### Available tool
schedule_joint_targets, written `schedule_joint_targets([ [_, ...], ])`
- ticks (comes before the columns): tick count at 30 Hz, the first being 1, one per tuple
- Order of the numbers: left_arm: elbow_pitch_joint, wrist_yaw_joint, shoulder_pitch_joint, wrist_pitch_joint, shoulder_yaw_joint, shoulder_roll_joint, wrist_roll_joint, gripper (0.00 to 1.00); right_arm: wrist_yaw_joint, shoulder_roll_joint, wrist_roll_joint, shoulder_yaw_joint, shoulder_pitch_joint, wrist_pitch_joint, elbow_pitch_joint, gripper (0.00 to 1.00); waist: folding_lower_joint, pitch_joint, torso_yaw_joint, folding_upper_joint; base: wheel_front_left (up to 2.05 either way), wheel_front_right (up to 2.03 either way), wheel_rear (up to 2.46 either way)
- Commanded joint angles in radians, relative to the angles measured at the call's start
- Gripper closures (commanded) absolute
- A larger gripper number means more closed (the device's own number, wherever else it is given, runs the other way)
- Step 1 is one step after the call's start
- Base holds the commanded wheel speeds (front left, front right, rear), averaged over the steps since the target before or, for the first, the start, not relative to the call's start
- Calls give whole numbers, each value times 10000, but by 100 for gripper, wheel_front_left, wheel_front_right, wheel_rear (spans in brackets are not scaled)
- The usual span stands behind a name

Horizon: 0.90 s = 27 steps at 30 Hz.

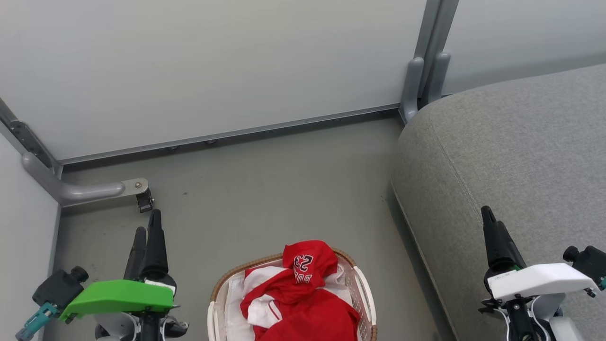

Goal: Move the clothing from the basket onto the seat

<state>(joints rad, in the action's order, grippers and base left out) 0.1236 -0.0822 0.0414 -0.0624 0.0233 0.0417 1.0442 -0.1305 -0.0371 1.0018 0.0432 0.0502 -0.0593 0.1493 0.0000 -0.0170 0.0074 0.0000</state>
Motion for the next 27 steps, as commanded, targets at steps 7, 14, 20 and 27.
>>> schedule_joint_targets([
  [7,-302,305,-119,-292,282,65,-1500,0,-2,-80,-1408,-184,-64,-318,-314,0,0,-16,19,0,0,0,0],
  [14,-316,475,-249,-502,407,71,-2611,0,-2,-90,-2235,-193,-100,-525,-371,0,0,-35,34,0,0,0,0],
  [20,-315,576,-410,-666,480,78,-3404,0,-2,-97,-3123,-314,-135,-694,-425,0,0,-37,52,0,0,0,0],
  [27,-258,683,-543,-859,569,84,-4169,0,-2,-105,-3977,-471,-201,-889,-468,0,0,-38,81,0,0,0,0],
])
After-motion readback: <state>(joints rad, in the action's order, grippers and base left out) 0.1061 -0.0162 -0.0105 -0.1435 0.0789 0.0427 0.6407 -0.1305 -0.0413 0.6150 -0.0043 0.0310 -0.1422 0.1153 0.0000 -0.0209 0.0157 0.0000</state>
